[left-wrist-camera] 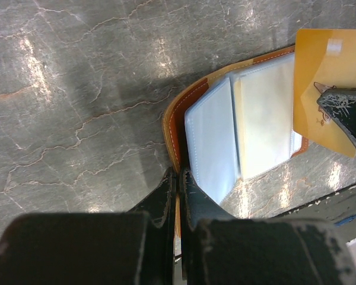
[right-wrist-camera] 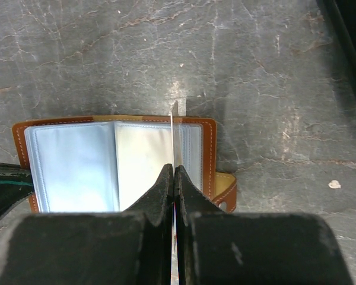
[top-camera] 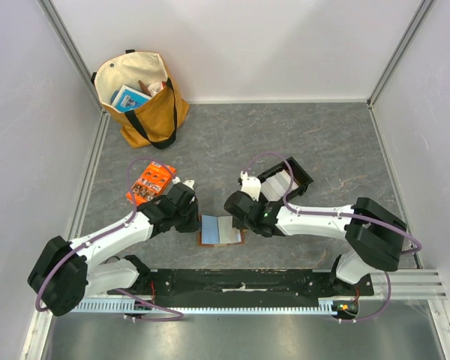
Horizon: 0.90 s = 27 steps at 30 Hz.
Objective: Put the credit cards into the card holder
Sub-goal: Turn over the card slot in the card holder.
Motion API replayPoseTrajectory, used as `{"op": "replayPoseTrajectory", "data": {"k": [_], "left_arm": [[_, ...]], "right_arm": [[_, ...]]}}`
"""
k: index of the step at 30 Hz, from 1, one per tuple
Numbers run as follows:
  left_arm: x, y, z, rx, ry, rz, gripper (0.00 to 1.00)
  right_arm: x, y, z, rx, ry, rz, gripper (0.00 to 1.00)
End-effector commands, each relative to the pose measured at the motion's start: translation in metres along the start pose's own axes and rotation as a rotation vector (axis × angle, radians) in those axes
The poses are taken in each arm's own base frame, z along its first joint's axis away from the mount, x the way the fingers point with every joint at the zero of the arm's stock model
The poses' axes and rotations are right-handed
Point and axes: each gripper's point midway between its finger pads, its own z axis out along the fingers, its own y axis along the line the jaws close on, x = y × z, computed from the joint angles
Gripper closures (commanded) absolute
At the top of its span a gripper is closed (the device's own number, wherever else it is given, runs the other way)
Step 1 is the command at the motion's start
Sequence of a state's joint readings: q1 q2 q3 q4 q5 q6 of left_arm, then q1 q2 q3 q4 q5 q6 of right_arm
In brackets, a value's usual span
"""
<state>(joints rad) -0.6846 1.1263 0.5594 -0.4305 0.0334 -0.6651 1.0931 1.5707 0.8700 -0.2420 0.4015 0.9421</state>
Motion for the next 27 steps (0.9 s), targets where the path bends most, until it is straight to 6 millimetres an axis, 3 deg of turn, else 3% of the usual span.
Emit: {"op": "replayPoseTrajectory", "data": {"k": [1, 11, 23, 27], "left_arm": [[-0.003, -0.003, 0.003, 0.015, -0.012, 0.004, 0.98], [-0.004, -0.004, 0.003, 0.018, -0.014, 0.003, 0.98], [-0.003, -0.003, 0.005, 0.013, -0.010, -0.005, 0.98], [0.002, 0.001, 0.009, 0.003, -0.002, -0.012, 0.98]], "right_arm": [[0.014, 0.022, 0.007, -0.066, 0.080, -0.022, 1.00], [0.005, 0.042, -0.003, -0.010, 0.089, -0.164, 1.00], [0.005, 0.068, -0.006, -0.119, 0.068, -0.111, 1.00], [-0.001, 0.062, -0.008, -0.133, 0.037, -0.065, 1.00]]}}
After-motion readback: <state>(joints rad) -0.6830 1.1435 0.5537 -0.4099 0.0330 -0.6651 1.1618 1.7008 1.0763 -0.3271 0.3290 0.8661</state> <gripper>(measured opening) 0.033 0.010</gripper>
